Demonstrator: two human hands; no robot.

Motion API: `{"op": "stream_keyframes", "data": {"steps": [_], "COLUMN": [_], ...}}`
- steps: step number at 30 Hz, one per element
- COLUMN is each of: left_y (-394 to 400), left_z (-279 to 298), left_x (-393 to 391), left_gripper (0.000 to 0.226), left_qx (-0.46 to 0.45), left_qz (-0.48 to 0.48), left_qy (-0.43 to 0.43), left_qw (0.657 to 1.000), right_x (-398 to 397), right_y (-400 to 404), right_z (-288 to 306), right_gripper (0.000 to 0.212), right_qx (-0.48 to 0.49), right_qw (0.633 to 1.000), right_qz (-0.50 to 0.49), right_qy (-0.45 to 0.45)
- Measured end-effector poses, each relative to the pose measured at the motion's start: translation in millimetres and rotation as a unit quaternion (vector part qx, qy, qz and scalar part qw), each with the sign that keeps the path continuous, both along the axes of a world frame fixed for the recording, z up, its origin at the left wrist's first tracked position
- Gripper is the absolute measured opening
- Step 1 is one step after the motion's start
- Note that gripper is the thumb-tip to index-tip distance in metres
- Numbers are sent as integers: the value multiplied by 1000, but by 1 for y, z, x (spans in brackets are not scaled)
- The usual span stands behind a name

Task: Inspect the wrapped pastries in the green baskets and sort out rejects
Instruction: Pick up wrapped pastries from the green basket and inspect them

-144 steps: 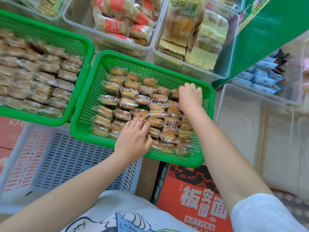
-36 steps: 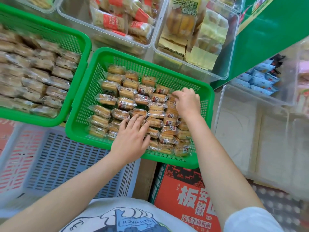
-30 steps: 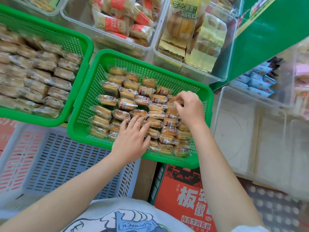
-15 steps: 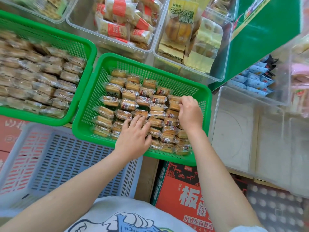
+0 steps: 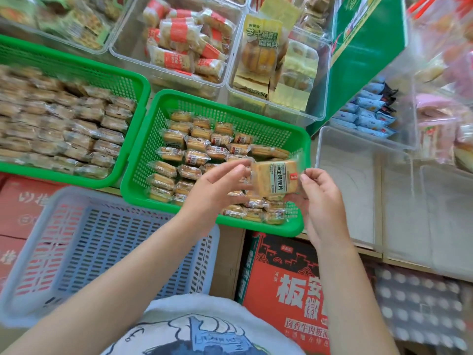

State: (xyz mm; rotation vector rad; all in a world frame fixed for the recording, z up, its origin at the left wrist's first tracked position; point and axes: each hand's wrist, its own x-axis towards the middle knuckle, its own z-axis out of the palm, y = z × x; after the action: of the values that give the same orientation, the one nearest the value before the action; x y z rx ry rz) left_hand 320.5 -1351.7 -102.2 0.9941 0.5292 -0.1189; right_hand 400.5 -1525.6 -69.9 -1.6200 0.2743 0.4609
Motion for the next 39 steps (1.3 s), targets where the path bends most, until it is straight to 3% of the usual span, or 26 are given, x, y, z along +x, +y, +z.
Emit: {"op": "stream_keyframes", "data": {"steps": [3,7,12,17,21,23,26,30,35,39], "left_y": [-6,-5,-8,-15,-22,-25,-28,-33,-30,-22], "left_z": [21,19,10,-7,-7,-6,-7,-7,0,4], "left_x": [-10,-24,-39,-53,-57,-57,-53,-48,-48,-47], "left_gripper": [31,21,3,9,14,16,17,15,14,12], "left_qx": [27,61,138,167,141,182,302,332,227,159], "left_qz": [9,44,63,35,22,10,3,26,18,-28], "left_qy": [-27,3,78,130,122,120,126,109,79,54], "left_qw": [999,997,985,977,982,976,945,937,971,985], "right_x": [-24,-43,-58,-70,-77,-79,-81,-83,-77,-72], "right_y": [-2,-8,-20,-24,-24,-23,-21,-15,-17,-21], "right_z": [1,3,-3,-4,-15,-18,-17,-14,-15,-18], "right_gripper": [13,12,6,10,8,8,7,9,15,12], "right_qx": [35,36,-122,-194,-284,-283,-262,-202,-89,-49], "right_qw": [999,999,978,943,880,874,880,912,977,992], "right_qz": [12,36,117,165,193,186,173,159,75,44], "right_qy": [24,19,-122,-215,-328,-350,-356,-319,-176,-107]}}
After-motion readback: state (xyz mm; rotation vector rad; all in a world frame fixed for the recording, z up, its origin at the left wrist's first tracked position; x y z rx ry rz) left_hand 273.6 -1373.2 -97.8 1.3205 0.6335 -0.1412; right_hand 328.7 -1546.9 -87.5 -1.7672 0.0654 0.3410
